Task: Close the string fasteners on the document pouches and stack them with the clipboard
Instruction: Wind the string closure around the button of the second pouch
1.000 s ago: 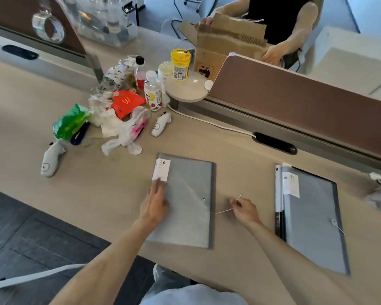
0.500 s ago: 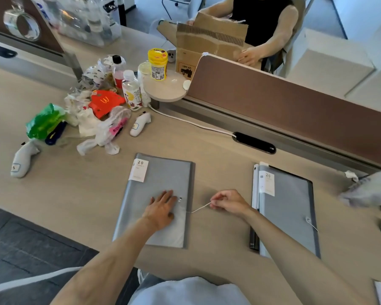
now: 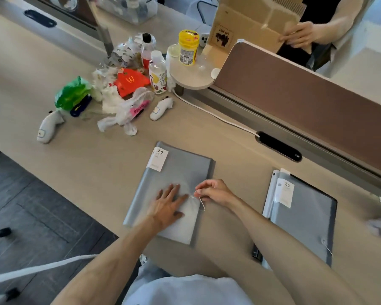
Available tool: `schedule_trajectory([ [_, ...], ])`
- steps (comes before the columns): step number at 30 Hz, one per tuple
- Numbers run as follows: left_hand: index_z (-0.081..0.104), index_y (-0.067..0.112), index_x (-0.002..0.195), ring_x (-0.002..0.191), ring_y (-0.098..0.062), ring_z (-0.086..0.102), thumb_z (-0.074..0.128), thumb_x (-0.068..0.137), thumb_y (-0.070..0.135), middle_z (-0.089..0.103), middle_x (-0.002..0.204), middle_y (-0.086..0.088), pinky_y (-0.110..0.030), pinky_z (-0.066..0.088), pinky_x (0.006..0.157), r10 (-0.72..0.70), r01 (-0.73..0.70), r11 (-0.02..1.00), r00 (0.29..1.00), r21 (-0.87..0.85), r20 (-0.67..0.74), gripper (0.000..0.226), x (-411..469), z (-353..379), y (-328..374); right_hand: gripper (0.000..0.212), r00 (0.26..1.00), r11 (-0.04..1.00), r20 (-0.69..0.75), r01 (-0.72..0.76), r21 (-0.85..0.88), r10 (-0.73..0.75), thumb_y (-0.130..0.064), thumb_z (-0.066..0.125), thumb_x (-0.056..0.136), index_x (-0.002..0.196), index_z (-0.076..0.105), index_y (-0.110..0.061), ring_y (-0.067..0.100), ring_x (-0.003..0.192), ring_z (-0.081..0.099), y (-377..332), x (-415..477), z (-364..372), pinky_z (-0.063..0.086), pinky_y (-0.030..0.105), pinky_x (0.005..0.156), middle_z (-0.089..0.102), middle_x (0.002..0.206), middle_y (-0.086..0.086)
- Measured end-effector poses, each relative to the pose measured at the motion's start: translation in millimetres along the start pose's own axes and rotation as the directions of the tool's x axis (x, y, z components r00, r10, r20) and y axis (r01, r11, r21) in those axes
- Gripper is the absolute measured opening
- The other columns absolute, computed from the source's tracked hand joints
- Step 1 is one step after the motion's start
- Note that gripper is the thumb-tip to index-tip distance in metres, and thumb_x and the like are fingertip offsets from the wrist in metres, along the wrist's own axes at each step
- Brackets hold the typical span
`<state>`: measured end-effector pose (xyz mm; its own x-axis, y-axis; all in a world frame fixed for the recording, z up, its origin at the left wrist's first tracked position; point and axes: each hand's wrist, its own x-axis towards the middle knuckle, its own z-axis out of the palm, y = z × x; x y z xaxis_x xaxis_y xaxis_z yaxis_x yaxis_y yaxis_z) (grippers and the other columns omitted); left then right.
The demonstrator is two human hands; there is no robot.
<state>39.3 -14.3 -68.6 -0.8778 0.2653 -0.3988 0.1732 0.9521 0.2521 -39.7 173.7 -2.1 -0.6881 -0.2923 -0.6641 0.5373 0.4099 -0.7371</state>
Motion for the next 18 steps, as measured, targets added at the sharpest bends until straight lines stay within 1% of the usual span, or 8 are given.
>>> schedule_trajectory([
  [2,0.016,0.032,0.151,0.149,-0.030,-0.005,0.049,0.093,0.046,-0.005,0.162,-0.008,-0.048,0.007,0.119,0.019,-0.019,1.000,1.000,-0.007,0.007,0.068,0.2,2.2,-4.8,0.013,1.000,0.999,0.014,-0.017,-0.037,0.018,0.001,0.063,0.085,0.079,0.065,-0.010,0.007,0.066,0.067,-3.9,9.5,10.0,0.051,0.020,0.064,0.069,0.077,0.010],
  [4,0.018,0.030,0.151,0.148,-0.031,-0.001,0.050,0.092,0.046,-0.002,0.161,-0.009,-0.048,0.009,0.120,0.052,-0.053,0.998,0.999,-0.026,-0.014,0.068,-0.1,5.6,-9.6,0.013,0.999,0.997,0.024,-0.027,-0.076,0.029,0.003,0.062,0.084,0.079,0.065,-0.009,0.008,0.064,0.066,-6.4,17.9,18.2,0.049,0.018,0.059,0.068,0.073,0.010],
  [6,0.030,0.028,0.148,0.146,-0.037,0.012,0.058,0.089,0.044,0.013,0.160,-0.013,-0.054,0.018,0.117,0.096,-0.102,0.993,0.991,-0.060,-0.097,0.067,-2.0,9.9,-14.2,0.012,0.999,0.991,0.030,-0.039,-0.128,0.044,0.002,0.063,0.083,0.080,0.065,-0.009,0.013,0.066,0.065,-6.8,26.4,24.8,0.052,0.022,0.065,0.068,0.075,0.011],
  [8,0.037,0.027,0.146,0.144,-0.038,0.021,0.059,0.087,0.043,0.023,0.157,-0.013,-0.056,0.022,0.115,0.119,-0.128,0.990,0.985,-0.066,-0.125,0.064,-3.6,14.3,-20.0,0.015,0.997,0.983,0.022,-0.064,-0.173,0.068,0.003,0.061,0.082,0.076,0.065,-0.011,0.017,0.068,0.065,-6.3,36.2,29.8,0.054,0.028,0.071,0.069,0.076,0.013],
  [10,0.037,0.028,0.146,0.145,-0.036,0.018,0.055,0.090,0.044,0.021,0.158,-0.011,-0.053,0.017,0.116,0.130,-0.138,0.989,0.982,-0.053,-0.137,0.061,-4.9,17.0,-23.2,0.020,0.996,0.975,-0.010,-0.090,-0.203,0.089,0.005,0.060,0.080,0.071,0.064,-0.012,0.015,0.061,0.063,-6.3,45.4,33.3,0.052,0.027,0.064,0.068,0.072,0.013],
  [13,0.034,0.030,0.147,0.148,-0.032,0.010,0.051,0.092,0.044,0.014,0.160,-0.008,-0.044,0.003,0.118,0.123,-0.133,0.989,0.982,-0.063,-0.142,0.059,-5.2,18.2,-24.3,0.020,0.992,0.967,-0.062,-0.117,-0.224,0.106,0.007,0.057,0.078,0.071,0.063,-0.011,0.008,0.048,0.061,-8.0,53.0,37.5,0.049,0.021,0.051,0.068,0.061,0.006],
  [15,0.033,0.030,0.147,0.148,-0.031,0.007,0.051,0.092,0.044,0.012,0.161,-0.007,-0.044,0.003,0.118,0.124,-0.135,0.988,0.983,-0.075,-0.133,0.059,-5.2,17.3,-24.1,0.018,0.990,0.967,-0.085,-0.128,-0.219,0.112,0.008,0.055,0.078,0.073,0.063,-0.008,0.005,0.045,0.061,-8.7,54.8,37.9,0.049,0.020,0.048,0.068,0.060,0.004],
  [18,0.031,0.031,0.148,0.149,-0.030,0.006,0.051,0.092,0.044,0.010,0.161,-0.006,-0.044,0.004,0.119,0.118,-0.126,0.990,0.986,-0.064,-0.114,0.060,-5.9,12.9,-22.2,0.017,0.988,0.968,-0.106,-0.130,-0.213,0.109,0.007,0.054,0.078,0.077,0.065,-0.007,0.007,0.049,0.063,-9.8,56.7,35.0,0.052,0.019,0.050,0.069,0.066,0.007],
])
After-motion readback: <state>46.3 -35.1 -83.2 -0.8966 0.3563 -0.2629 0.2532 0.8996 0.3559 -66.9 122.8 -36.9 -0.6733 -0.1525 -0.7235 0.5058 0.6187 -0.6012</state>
